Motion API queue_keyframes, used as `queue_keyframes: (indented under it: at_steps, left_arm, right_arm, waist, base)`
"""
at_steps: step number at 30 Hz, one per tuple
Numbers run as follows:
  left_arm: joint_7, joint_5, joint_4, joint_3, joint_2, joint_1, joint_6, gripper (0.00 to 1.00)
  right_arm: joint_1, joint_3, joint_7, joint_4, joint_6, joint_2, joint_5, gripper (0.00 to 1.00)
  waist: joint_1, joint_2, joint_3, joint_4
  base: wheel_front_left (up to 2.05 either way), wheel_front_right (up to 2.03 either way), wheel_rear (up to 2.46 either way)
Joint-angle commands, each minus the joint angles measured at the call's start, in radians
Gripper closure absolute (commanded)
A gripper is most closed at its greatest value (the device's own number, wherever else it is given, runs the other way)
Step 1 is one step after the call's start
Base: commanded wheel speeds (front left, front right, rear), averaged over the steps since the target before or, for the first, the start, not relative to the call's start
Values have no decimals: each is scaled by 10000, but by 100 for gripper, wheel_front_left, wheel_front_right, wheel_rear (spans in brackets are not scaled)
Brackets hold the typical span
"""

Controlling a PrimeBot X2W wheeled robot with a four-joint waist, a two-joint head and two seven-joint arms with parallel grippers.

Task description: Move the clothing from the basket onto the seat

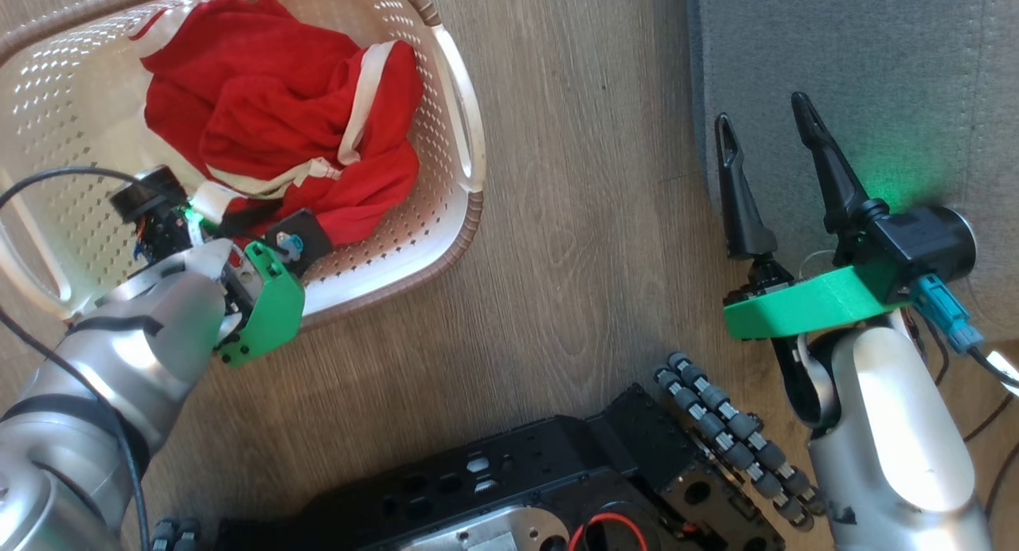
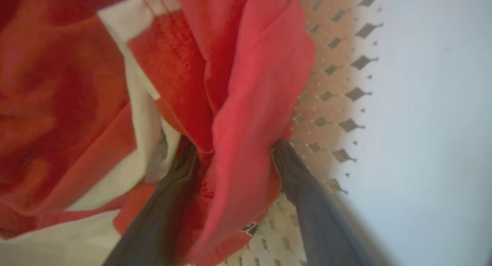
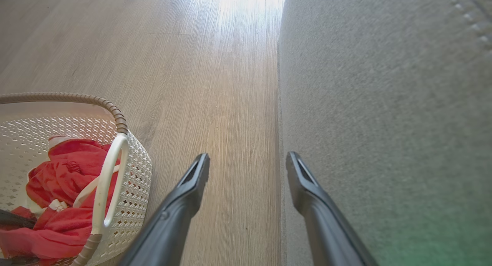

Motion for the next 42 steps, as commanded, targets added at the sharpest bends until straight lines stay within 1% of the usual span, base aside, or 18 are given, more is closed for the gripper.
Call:
queue_keyframes:
  at_steps: [1, 4, 5, 6, 7, 8, 9, 10, 12, 19, 25, 31, 35, 37, 42]
  left_arm:
    - [-47, -168, 136, 77, 185, -92, 143, 0]
    - [-44, -578, 319, -192, 129, -235, 142, 0]
    - [-44, -700, 367, -239, 120, -298, 142, 3]
    - [-44, -811, 408, -282, 107, -345, 142, 26]
    - [-44, -914, 446, -311, 95, -389, 142, 45]
    - [-45, -1015, 479, -328, 81, -431, 142, 51]
    - [-45, -1190, 536, -367, 53, -491, 142, 64]
    - [-45, -1263, 563, -391, 46, -521, 142, 72]
    - [-45, -1393, 610, -425, 36, -594, 142, 100]
    - [-46, -1780, 673, -472, -16, -742, 142, 100]
    - [-46, -2040, 309, -343, -5, -601, 142, 100]
    - [-47, -2378, -361, 155, -197, 91, 272, 100]
    - [-47, -2618, -724, 602, -392, 742, 393, 100]
    - [-47, -2701, -789, 750, -422, 895, 419, 100]
    - [-47, -3061, -1526, 1705, -696, 1797, 651, 100]
  right_arm:
    - [563, -119, 39, 154, 71, -133, 164, 0]
    - [616, -128, 39, 91, 71, -133, 138, 0]
    - [622, -129, 39, 79, 71, -133, 127, 0]
    - [623, -119, 39, 66, 71, -133, 110, 0]
    - [621, -112, 39, 53, 71, -133, 100, 0]
    - [618, -108, 39, 37, 71, -133, 100, 0]
    - [610, -100, 39, 8, 71, -133, 100, 0]
    - [606, -93, 39, -4, 71, -133, 99, 0]
    - [597, -58, 39, -22, 71, -133, 78, 0]
    - [436, 44, 39, 51, 71, -133, -43, 0]
    - [115, 98, 39, 267, 71, -133, -188, 0]
    - [74, 46, 39, 754, 71, -133, -447, 0]
    - [60, -31, 39, 1152, 71, -133, -633, 0]
    - [50, -12, 39, 1244, 71, -133, -664, 0]
    - [152, -41, 39, 1819, 71, -133, -880, 0]
  waist:
    - [1, 0, 27, 5]
    - [1, 0, 55, 21]
    - [1, 0, 65, 28]
    - [1, 0, 70, 35]
    - [1, 0, 72, 42]
    - [1, 0, 73, 52]
    - [1, 0, 78, 70]
    - [1, 0, 82, 79]
    - [1, 0, 93, 103]
    - [1, 0, 18, 220]
    - [1, 0, -506, 350]
    - [1, 0, -1800, 704]
    - [1, 0, -3004, 1076]
    - [1, 0, -3220, 1126]
    - [1, 0, -4673, 1634]
  base:
    - [0, 0, 0]
    - [0, 0, 0]
    - [0, 0, 0]
    - [0, 0, 0]
    - [0, 0, 0]
    - [0, 0, 0]
    - [0, 0, 0]
    - [0, 0, 0]
    - [0, 0, 0]
    - [0, 0, 0]
    - [0, 0, 0]
    - [0, 0, 0]
    - [0, 0, 0]
    - [0, 0, 0]
    - [0, 0, 0]
